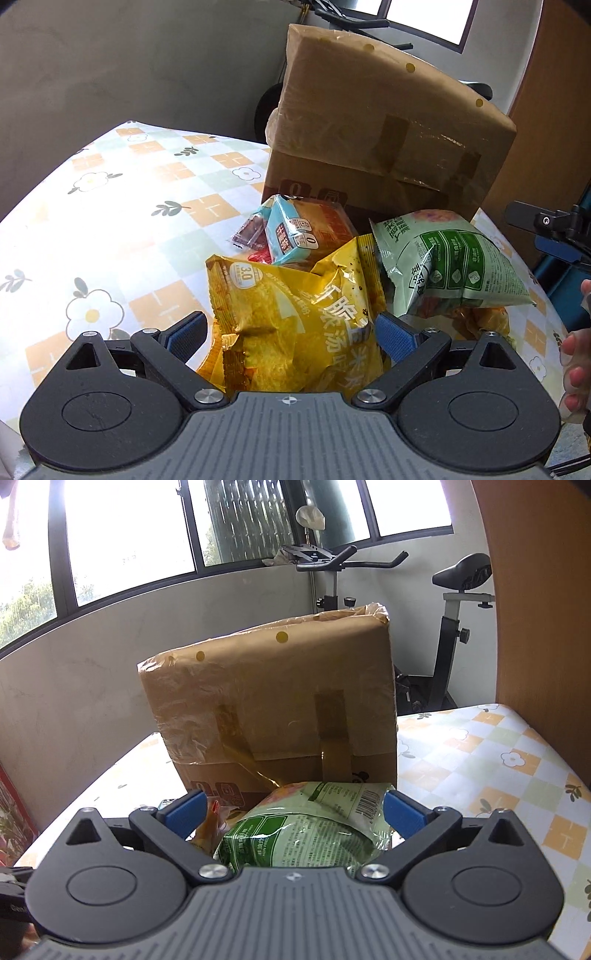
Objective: Organize snacks
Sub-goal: 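Grasp the yellow chip bag with the left tool while the right tool grasps the green chip bag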
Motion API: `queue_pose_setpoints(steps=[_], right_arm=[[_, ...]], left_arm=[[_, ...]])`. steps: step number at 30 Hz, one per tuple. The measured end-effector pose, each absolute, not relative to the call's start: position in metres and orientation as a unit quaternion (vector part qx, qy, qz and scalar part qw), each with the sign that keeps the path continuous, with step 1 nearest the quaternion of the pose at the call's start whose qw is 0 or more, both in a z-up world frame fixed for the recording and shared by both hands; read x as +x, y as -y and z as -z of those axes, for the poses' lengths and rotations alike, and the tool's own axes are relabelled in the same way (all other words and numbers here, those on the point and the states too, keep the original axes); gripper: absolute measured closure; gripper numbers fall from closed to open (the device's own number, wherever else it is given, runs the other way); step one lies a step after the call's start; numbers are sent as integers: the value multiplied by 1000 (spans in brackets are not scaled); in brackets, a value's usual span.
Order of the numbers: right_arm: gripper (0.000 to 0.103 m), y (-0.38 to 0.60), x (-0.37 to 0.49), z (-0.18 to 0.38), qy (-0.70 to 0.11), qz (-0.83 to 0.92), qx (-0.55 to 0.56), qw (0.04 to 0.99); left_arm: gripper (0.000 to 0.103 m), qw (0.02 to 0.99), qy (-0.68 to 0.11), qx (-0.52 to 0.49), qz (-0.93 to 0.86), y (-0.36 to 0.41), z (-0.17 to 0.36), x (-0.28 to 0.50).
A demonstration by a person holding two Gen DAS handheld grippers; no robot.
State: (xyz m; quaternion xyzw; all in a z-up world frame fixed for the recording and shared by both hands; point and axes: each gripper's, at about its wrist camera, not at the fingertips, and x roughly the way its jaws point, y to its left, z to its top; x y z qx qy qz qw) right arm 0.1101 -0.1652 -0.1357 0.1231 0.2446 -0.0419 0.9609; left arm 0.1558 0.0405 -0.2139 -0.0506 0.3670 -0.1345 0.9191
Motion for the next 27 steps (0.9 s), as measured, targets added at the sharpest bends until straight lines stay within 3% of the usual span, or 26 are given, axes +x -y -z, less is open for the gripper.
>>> queue_pose_setpoints(steps=[11, 13, 14, 27], right_arm=[[0, 171, 120, 150, -265, 42, 120, 956], [0, 171, 122, 153, -270, 44, 113, 955], [0, 171, 122, 154, -271, 44, 109, 955], [0, 197, 133, 169, -297, 62, 144, 942]], left_arm=[[5, 910, -381, -79, 141, -32, 238, 176], [15, 910, -378, -81, 150, -31, 238, 177], [26, 909, -375, -85, 159, -31, 236, 176], [30, 934, -317, -96, 137, -43, 190, 159]])
